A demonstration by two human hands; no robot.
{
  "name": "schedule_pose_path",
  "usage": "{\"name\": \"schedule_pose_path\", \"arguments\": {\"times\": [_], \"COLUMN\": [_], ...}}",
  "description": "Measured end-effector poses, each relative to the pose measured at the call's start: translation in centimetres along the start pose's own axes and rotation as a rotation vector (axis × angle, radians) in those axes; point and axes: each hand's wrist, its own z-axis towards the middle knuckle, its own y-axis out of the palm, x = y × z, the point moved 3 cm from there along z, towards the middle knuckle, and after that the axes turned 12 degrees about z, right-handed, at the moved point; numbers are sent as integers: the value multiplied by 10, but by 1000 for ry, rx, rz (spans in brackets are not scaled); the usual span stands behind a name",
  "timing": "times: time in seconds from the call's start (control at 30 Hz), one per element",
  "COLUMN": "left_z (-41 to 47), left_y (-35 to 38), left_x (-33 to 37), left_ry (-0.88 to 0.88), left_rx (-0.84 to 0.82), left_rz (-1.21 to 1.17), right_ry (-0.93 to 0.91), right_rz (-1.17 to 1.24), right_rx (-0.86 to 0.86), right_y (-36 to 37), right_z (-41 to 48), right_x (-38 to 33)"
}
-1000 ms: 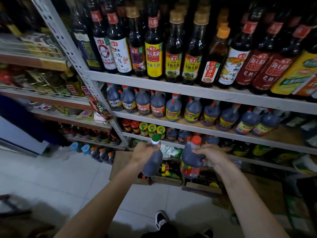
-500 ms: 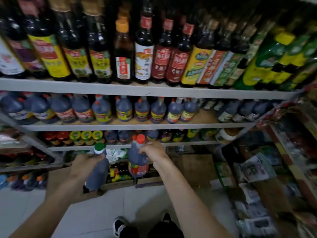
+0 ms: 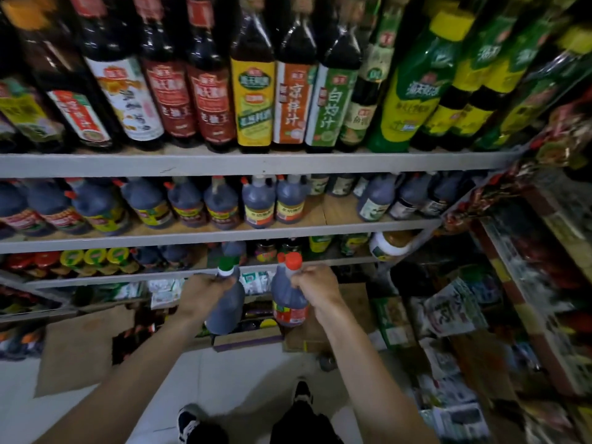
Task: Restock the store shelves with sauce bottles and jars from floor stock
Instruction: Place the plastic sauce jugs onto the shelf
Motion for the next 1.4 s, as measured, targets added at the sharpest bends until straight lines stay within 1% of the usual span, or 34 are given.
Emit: {"name": "schedule_pose_path", "arguments": {"times": [0.07,0.17,0.27,0.37,0.43,0.5,0.6,0.7,0.73,0.8,0.87,0.97,1.03,1.1,1.17,1.23,1.3,1.4], "left_z": [-4,-14,-27,-38,-42,-45,-53,-53,-56,-58,-61,-67,-73,-72,-70,-66,-67,-71], "left_y": [30,67,91,105,109,111,105,89,82,65,46,25,24,29,31,29,29,35], "left_x": [26,60,87,106,114,117,115,100,96,88,90,101,107,103,90,71,54,36], "left_ry": [10,38,74,120,142,147,104,72,66,78,140,284,358,394,338,239,160,115], "left_rx": [-1,-13,-43,-77,-90,-91,-112,-206,-249,-317,-358,-340,-284,-168,-53,13,40,31], "left_rz": [10,-11,-97,-182,-218,-271,-378,-526,-572,-641,-595,-343,-135,-3,31,-7,-8,-56], "right_ry": [-3,21,38,11,-16,-22,59,186,200,181,135,84,72,77,110,165,224,241], "right_rz": [11,92,159,241,332,396,475,629,664,661,613,546,561,618,729,865,985,1070], "right_rx": [15,34,55,76,90,66,22,-8,-29,-79,-125,-198,-222,-251,-268,-241,-218,-284], "right_y": [-32,-76,-113,-140,-149,-156,-165,-176,-179,-180,-178,-169,-164,-161,-159,-158,-155,-144], "right_z": [13,24,30,38,42,44,46,52,53,55,53,44,38,34,33,34,32,28], "right_x": [13,29,39,41,41,42,46,56,59,60,56,46,44,44,47,53,56,50]}}
